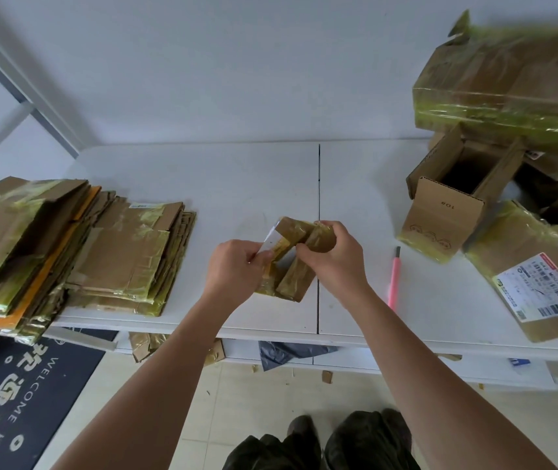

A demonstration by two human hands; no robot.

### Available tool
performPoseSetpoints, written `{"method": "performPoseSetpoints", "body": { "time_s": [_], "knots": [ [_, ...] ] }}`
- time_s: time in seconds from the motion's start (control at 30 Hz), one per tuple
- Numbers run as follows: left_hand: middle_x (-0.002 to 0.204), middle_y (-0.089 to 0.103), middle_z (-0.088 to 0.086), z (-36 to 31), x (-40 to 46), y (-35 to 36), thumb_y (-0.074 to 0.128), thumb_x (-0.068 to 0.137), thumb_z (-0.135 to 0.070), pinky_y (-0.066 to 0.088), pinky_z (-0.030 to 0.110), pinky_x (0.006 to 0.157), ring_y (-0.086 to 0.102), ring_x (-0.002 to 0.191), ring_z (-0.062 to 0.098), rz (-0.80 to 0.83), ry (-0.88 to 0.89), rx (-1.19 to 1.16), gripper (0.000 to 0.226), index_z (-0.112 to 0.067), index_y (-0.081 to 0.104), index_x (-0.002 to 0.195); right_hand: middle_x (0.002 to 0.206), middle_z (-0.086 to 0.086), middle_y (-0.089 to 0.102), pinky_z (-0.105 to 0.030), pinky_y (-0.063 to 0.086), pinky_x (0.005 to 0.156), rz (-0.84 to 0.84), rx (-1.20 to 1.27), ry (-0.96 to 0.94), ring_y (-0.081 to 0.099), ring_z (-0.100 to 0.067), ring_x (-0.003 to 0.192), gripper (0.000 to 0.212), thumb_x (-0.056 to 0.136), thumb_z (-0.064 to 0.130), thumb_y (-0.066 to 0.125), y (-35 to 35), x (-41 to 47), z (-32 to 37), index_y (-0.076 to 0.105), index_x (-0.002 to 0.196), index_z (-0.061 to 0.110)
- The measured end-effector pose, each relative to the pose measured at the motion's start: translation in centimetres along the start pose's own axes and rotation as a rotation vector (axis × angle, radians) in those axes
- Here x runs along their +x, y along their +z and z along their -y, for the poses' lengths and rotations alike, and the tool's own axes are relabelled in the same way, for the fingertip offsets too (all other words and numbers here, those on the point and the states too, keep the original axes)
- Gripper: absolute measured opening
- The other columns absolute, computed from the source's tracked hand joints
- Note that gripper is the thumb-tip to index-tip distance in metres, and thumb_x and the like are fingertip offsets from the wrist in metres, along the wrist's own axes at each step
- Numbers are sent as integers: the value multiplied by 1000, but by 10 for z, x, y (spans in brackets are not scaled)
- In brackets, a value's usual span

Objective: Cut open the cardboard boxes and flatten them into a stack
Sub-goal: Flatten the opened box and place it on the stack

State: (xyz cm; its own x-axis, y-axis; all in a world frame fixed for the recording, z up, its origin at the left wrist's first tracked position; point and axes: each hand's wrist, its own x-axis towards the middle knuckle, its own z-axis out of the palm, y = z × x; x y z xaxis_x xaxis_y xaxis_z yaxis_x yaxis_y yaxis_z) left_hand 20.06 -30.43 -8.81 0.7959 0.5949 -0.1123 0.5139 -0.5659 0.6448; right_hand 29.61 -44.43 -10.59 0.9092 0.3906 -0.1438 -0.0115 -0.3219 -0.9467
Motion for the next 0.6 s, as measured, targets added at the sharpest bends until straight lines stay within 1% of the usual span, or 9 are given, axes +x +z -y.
{"method": "performPoseSetpoints", "body": {
  "time_s": [0.07, 0.13, 0.2, 0.27, 0.37, 0.43, 0.5, 0.53, 0.6],
  "knots": [
    [58, 65, 12, 4, 0, -2, 64, 96, -24, 43, 32, 52, 65, 62, 36, 4, -23, -37, 33, -8, 70, 68, 106, 10, 61, -22, 55, 78, 83, 44, 15, 62, -10, 99, 49, 79, 25, 78, -6, -2, 3, 53, 123, 26],
    [51, 56, 5, 6, 2, -4, 65, 95, -24, 41, 30, 52, 66, 63, 38, 11, -53, -74, 34, -11, 69, 64, 105, 14, 59, -19, 55, 76, 159, 116, 34, 62, -7, 98, 52, 82, 23, 76, -11, -4, 5, 51, 128, 29],
    [47, 47, -4, 6, 4, -7, 65, 95, -23, 37, 29, 51, 58, 52, 35, 20, -73, -87, 38, -14, 65, 57, 107, 15, 60, -26, 57, 85, 208, 181, 49, 64, -9, 101, 53, 84, 20, 74, -15, -5, 5, 51, 130, 33],
    [42, 38, -9, 6, 4, -10, 66, 94, -21, 31, 24, 50, 40, 44, 21, 15, -95, -98, 46, -20, 55, 49, 115, 10, 61, -33, 56, 92, 269, 268, 78, 64, -12, 108, 53, 85, 14, 73, -22, -6, 1, 53, 130, 35],
    [47, 34, -4, 8, 5, -13, 67, 94, -21, 27, 25, 52, 30, 47, 17, 6, -111, -123, 46, -7, 52, 53, 124, -1, 62, -38, 57, 93, 327, 369, 114, 69, -15, 102, 49, 88, 0, 65, -38, -7, -7, 57, 125, 31],
    [50, 35, -1, 10, 5, -15, 67, 94, -22, 28, 26, 53, 30, 49, 18, 3, -96, -133, 42, 2, 56, 61, 128, 0, 61, -37, 56, 93, 273, 241, 73, 68, -15, 100, 48, 87, 0, 67, -45, -7, -14, 56, 124, 27],
    [50, 34, -3, 10, 6, -15, 67, 94, -23, 27, 26, 53, 30, 49, 17, 9, -83, -133, 41, 0, 57, 61, 137, 5, 52, -27, 50, 93, 183, 63, -13, 60, -12, 110, 64, 83, 5, 76, -49, -7, -16, 46, 134, 31],
    [49, 34, -4, 10, 6, -16, 66, 94, -23, 27, 26, 53, 29, 49, 17, 19, -76, -131, 42, -3, 57, 59, 141, 8, 47, -26, 45, 97, 148, -30, -97, 53, -11, 118, 74, 81, 6, 78, -50, -6, -15, 41, 140, 32],
    [45, 32, -9, 7, 6, -17, 66, 94, -25, 25, 26, 51, 29, 47, 15, 43, -57, -105, 45, -12, 52, 54, 149, 9, 40, -30, 36, 111, 162, -246, -307, 38, -8, 136, 85, 80, 0, 76, -50, -2, -9, 35, 147, 29]
  ]
}}
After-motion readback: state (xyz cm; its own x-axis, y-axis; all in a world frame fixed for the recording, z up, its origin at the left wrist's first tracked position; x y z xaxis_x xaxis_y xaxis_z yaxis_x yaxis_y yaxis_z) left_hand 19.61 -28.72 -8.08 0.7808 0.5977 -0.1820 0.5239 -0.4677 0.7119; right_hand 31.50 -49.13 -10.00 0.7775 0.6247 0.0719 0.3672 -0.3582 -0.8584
